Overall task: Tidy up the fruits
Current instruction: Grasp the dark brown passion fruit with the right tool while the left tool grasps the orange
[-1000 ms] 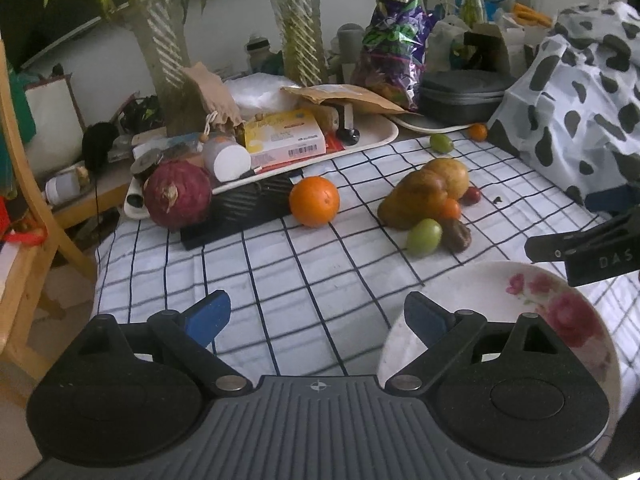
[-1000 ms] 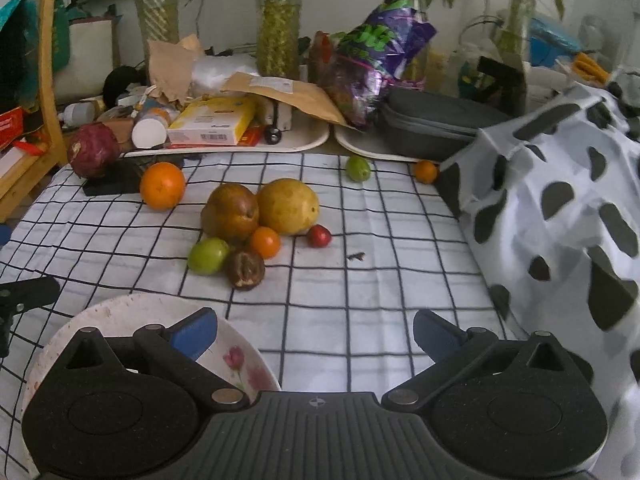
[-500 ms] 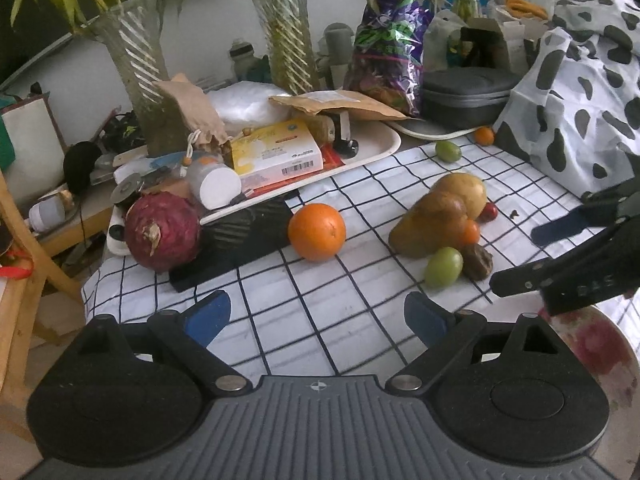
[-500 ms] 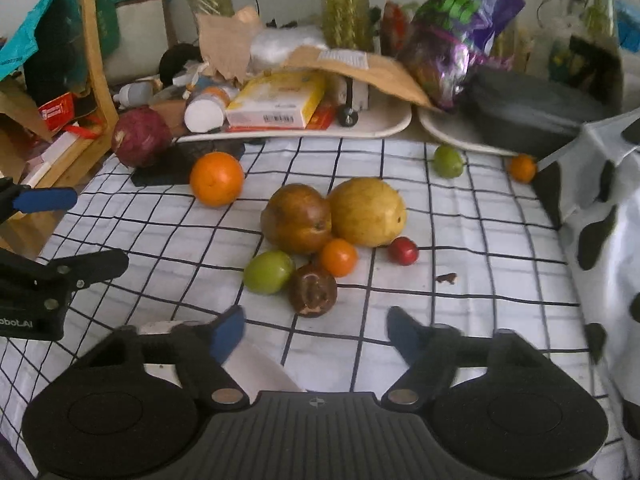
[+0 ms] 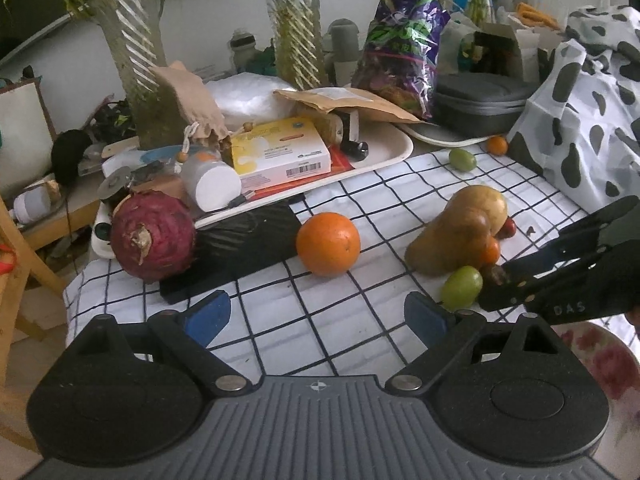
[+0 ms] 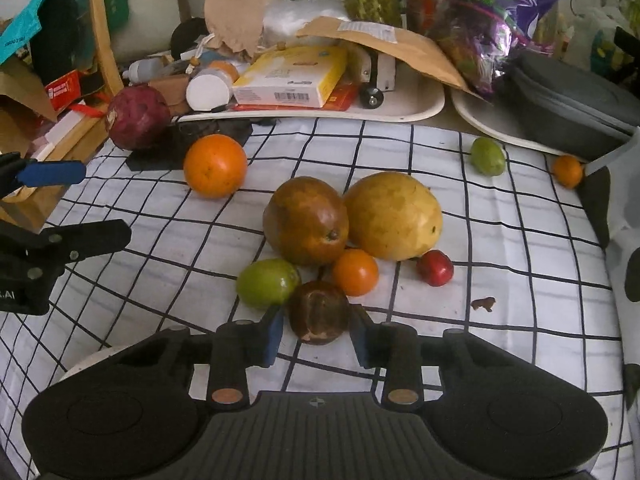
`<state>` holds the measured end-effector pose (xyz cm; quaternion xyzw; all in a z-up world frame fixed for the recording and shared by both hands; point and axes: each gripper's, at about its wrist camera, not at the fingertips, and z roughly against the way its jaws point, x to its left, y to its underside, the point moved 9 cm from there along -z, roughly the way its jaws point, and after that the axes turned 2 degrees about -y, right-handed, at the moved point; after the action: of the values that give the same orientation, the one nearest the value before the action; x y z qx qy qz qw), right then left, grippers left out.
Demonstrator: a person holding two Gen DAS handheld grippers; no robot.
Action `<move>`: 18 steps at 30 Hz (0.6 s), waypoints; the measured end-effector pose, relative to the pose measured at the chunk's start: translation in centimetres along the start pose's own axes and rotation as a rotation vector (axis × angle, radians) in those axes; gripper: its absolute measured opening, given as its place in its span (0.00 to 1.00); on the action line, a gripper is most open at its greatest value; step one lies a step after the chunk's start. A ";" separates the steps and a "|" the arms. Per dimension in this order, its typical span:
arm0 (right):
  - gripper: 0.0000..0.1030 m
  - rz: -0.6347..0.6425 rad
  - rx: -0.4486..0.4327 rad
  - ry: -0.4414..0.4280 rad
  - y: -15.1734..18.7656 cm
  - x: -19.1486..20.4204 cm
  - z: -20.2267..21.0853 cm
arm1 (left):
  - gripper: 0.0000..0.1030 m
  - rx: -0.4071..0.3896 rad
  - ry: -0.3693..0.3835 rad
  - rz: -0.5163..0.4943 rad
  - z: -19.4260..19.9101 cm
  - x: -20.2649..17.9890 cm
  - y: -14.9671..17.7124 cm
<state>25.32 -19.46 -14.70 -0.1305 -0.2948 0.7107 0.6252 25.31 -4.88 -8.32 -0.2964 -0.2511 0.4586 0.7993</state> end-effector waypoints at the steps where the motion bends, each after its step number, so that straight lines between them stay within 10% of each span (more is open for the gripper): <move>1: 0.30 0.006 0.003 0.010 0.0 0.0 0.0 | 0.92 -0.003 0.009 0.001 -0.1 -0.1 -0.1; 18: 0.30 -0.043 -0.060 0.017 -1.6 -1.6 3.1 | 0.71 -0.038 0.018 -0.084 -4.8 -1.2 -1.6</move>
<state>25.15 -21.74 -11.62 -0.1489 -0.3134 0.6870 0.6385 28.96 -7.76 -10.68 -0.3049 -0.2649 0.4170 0.8143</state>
